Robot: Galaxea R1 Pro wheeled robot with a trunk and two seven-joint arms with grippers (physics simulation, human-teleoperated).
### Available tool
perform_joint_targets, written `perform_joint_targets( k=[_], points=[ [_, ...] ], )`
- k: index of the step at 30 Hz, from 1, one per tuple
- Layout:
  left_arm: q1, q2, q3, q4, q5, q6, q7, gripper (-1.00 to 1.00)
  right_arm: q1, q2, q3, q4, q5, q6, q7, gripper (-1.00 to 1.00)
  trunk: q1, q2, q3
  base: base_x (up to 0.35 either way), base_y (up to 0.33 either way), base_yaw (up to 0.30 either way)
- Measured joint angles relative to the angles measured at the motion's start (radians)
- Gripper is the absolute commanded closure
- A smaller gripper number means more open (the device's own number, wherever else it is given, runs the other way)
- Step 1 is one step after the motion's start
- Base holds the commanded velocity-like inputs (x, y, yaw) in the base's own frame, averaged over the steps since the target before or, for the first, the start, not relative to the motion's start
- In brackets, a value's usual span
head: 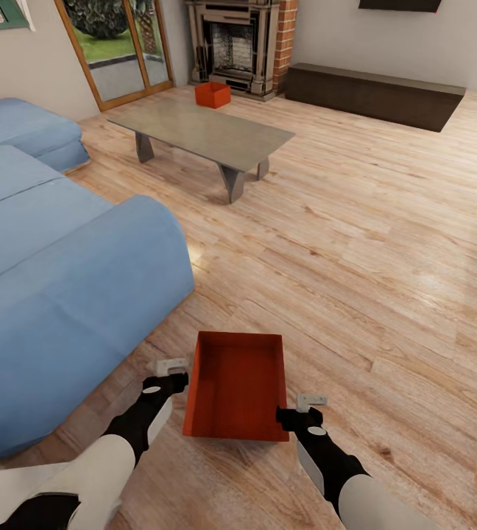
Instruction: Move the two storage containers from the living room to the garage. In the garage, place one container on the floor and stack the other container on top of it (either order is fine).
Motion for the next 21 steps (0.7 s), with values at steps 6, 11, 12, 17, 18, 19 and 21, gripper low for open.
perform_joint_targets(
  k=[6,11,12,17,18,19,21],
  points=[
    [0.0,-0.011,0.0,0.019,-0.001,0.005,0.002,-1.0,0.0,0.0,0.002,0.0,0.002,-0.002,-0.002,-1.0,0.0,0.0,0.0,0.0,0.0,0.0],
    [0.0,-0.017,-0.053,0.023,-0.008,0.12,0.006,-1.0,0.0,0.0,0.008,-0.002,0.008,-0.005,0.004,-1.0,0.0,0.0,0.0,0.0,0.0,0.0],
    [0.0,-0.018,-0.064,0.022,-0.008,0.133,0.006,-1.0,0.0,0.0,0.008,-0.002,0.008,-0.005,0.006,-1.0,0.0,0.0,0.0,0.0,0.0,0.0],
    [0.0,-0.019,-0.079,0.028,-0.006,0.146,0.004,-1.0,0.0,-0.001,0.005,-0.002,0.006,-0.003,0.006,-1.0,0.0,0.0,0.0,0.0,0.0,0.0],
    [0.0,-0.019,-0.08,0.029,-0.006,0.147,0.003,-1.0,0.0,-0.001,0.004,-0.002,0.006,-0.002,0.004,-1.0,0.0,0.0,0.0,0.0,0.0,0.0],
    [0.0,-0.019,-0.08,0.03,-0.006,0.147,0.003,-1.0,0.0,-0.001,0.004,-0.003,0.005,-0.001,0.003,-1.0,0.0,0.0,0.0,0.0,0.0,0.0],
    [0.0,-0.019,-0.081,0.03,-0.006,0.146,0.003,-1.0,-0.001,-0.002,0.001,-0.031,0.0,0.001,-0.009,-1.0,0.0,0.0,0.0,0.0,0.0,0.0]
  ],
)
